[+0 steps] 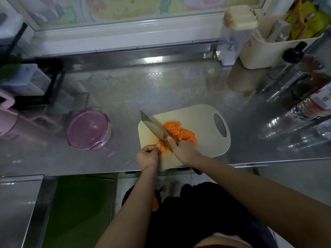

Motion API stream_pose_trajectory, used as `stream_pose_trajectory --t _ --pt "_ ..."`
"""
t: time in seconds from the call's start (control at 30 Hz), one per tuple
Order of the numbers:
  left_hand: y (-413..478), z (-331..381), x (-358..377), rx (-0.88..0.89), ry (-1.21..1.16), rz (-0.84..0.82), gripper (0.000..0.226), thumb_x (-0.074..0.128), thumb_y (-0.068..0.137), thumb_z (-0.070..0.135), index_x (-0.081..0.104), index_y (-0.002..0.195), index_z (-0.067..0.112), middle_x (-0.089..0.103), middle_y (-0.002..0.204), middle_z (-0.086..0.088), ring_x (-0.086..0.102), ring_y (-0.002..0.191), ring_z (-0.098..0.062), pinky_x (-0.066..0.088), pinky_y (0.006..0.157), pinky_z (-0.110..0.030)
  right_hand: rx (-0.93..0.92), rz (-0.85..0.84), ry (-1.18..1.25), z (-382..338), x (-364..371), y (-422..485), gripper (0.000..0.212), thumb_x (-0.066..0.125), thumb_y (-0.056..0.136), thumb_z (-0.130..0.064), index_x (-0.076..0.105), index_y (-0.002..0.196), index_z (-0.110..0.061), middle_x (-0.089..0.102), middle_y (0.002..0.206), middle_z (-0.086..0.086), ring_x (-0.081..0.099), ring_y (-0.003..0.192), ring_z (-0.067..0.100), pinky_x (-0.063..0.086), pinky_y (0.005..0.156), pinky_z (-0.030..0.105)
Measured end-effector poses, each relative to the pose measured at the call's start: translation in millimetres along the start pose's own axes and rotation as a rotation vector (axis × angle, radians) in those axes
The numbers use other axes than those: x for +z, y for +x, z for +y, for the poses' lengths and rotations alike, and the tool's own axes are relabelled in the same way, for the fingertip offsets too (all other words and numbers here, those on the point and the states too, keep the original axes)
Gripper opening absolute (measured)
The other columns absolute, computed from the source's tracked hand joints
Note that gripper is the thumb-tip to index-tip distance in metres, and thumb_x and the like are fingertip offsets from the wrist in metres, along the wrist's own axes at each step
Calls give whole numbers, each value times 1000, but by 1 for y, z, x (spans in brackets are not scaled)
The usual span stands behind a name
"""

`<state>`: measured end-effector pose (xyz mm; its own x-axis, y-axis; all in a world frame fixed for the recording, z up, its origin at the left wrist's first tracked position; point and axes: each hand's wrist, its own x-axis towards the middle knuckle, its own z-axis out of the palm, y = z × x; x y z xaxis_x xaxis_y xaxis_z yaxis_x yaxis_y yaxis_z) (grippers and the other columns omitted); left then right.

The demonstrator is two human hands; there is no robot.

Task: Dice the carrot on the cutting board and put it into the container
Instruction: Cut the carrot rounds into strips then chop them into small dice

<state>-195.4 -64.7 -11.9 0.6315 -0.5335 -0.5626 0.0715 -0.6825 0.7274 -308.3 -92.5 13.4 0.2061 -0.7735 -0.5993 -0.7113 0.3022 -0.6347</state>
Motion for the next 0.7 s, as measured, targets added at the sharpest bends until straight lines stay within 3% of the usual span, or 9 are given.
stream_pose_trajectory --t 0.1,0.2,0.3,0.43,0.5,0.6,0.7 --pt "2 0 0 -12 0 5 10 73 78 21 69 72 15 70 82 -4 60 79 -18 44 76 -25 22 -2 72 -1 -5 -3 58 25 93 -60 32 54 -18 37 58 4 35 52 15 29 52 27" --pt "3 -1 1 -17 -16 5 12 72 79 20 68 68 17 71 83 -5 63 81 -20 47 78 -26 14 -35 101 2 -9 -8 55 29 94 -59 33 55 -20 36 58 1 33 51 13 24 49 25" --pt "2 -1 2 -12 -23 13 15 70 81 20 67 67 16 69 79 -5 62 79 -20 47 77 -27 -4 -59 70 7 -8 -14 54 28 94 -59 38 58 -20 40 60 1 40 55 15 30 53 26" --pt "2 -2 3 8 1 21 15 70 81 22 67 68 16 70 79 -5 63 80 -22 48 78 -28 -21 -62 16 8 -11 -23 53 25 97 -55 44 63 -19 52 80 10 50 82 23 35 76 28" --pt "2 -2 3 12 9 23 16 69 82 22 67 67 16 69 80 -5 62 80 -20 47 79 -28 -70 -60 -12 7 -15 -32 51 23 100 -47 53 76 -13 55 85 12 51 88 25 31 78 25" --pt "3 -2 3 20 12 19 21 69 82 21 64 62 19 68 77 -5 61 79 -20 48 79 -29 -142 -47 -24 7 -19 -42 46 23 103 -37 58 112 -9 60 108 15 52 107 27 28 78 21" --pt "5 -2 3 19 16 6 21 69 82 20 63 62 19 67 75 -4 62 78 -21 49 80 -30 -136 -57 -17 7 -19 -41 47 22 103 -37 56 119 -9 58 112 15 52 109 25 27 78 21"
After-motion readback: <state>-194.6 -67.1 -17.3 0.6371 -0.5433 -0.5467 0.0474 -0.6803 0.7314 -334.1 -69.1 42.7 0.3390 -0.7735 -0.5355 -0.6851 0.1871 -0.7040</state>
